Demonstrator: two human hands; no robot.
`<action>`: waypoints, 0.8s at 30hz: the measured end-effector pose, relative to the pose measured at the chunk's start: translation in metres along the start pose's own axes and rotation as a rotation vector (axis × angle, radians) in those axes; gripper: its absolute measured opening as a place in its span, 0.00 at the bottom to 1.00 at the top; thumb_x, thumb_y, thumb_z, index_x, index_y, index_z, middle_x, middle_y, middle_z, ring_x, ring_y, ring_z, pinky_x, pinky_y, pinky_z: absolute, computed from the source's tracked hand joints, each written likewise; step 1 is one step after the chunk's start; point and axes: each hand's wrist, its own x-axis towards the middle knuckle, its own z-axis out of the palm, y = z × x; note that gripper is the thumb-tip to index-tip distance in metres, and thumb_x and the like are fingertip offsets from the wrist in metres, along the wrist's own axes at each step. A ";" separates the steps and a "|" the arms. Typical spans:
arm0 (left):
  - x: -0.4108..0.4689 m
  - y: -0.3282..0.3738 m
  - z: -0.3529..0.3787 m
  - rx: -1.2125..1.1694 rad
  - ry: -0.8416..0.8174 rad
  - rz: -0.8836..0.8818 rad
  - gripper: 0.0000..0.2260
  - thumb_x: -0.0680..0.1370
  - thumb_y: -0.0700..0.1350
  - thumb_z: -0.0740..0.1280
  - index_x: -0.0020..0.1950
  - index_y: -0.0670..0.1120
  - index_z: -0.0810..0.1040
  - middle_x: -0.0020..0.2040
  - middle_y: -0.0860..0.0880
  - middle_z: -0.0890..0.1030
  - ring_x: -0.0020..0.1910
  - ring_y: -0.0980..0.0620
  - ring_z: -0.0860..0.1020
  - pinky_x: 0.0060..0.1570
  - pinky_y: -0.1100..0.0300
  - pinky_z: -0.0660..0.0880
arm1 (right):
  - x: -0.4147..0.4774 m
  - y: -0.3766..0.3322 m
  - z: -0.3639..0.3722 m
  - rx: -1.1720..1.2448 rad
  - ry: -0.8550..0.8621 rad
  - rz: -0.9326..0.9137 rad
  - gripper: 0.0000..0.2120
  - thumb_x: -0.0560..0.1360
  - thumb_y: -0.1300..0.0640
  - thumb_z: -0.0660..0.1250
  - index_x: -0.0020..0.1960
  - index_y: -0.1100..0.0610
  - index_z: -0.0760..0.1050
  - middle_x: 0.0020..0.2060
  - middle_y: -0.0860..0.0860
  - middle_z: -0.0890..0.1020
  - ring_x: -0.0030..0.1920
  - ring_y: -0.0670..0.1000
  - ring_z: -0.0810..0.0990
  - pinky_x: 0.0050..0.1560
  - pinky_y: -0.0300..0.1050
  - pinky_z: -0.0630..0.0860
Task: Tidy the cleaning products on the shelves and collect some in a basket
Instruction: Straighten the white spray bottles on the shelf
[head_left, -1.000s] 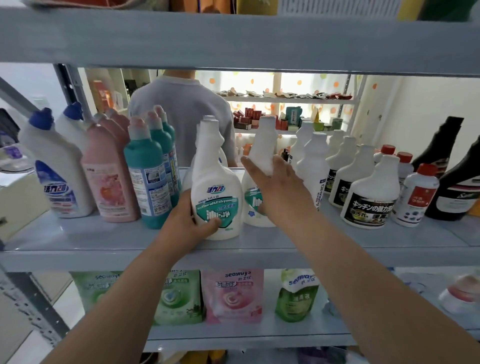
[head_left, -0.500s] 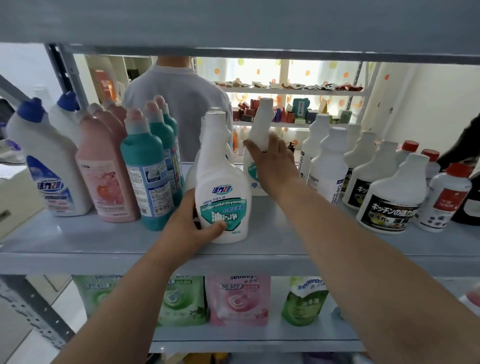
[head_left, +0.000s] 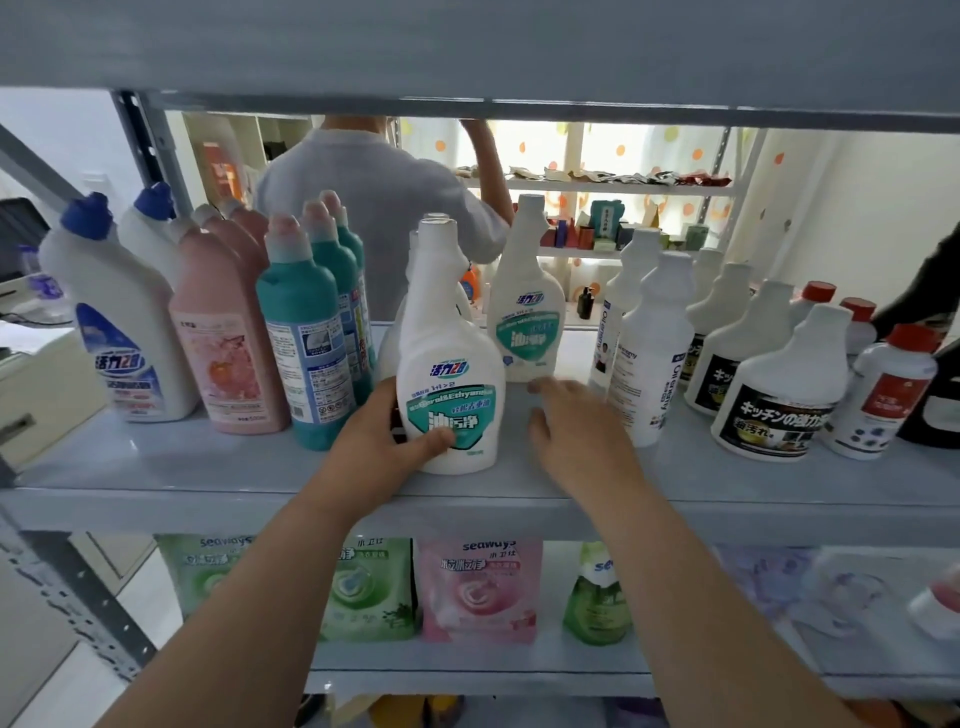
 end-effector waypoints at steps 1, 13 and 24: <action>0.000 0.001 0.000 0.005 0.002 0.003 0.19 0.73 0.54 0.78 0.58 0.63 0.73 0.50 0.74 0.81 0.50 0.73 0.79 0.40 0.79 0.73 | -0.013 0.003 0.000 -0.019 -0.072 0.001 0.17 0.83 0.50 0.61 0.70 0.53 0.75 0.62 0.55 0.80 0.60 0.57 0.80 0.55 0.50 0.76; -0.067 0.033 0.007 -0.091 0.068 0.022 0.15 0.75 0.51 0.76 0.56 0.61 0.74 0.49 0.63 0.83 0.48 0.65 0.81 0.40 0.74 0.75 | -0.110 0.000 -0.020 0.377 -0.262 -0.004 0.23 0.82 0.36 0.60 0.75 0.42 0.69 0.73 0.41 0.73 0.74 0.43 0.69 0.75 0.53 0.68; -0.223 0.035 0.037 -0.737 0.111 -0.344 0.15 0.71 0.48 0.65 0.58 0.53 0.74 0.44 0.54 0.85 0.40 0.54 0.84 0.33 0.59 0.80 | -0.232 -0.071 -0.022 1.300 -0.194 0.204 0.15 0.76 0.40 0.69 0.62 0.39 0.80 0.55 0.48 0.85 0.57 0.49 0.84 0.52 0.43 0.81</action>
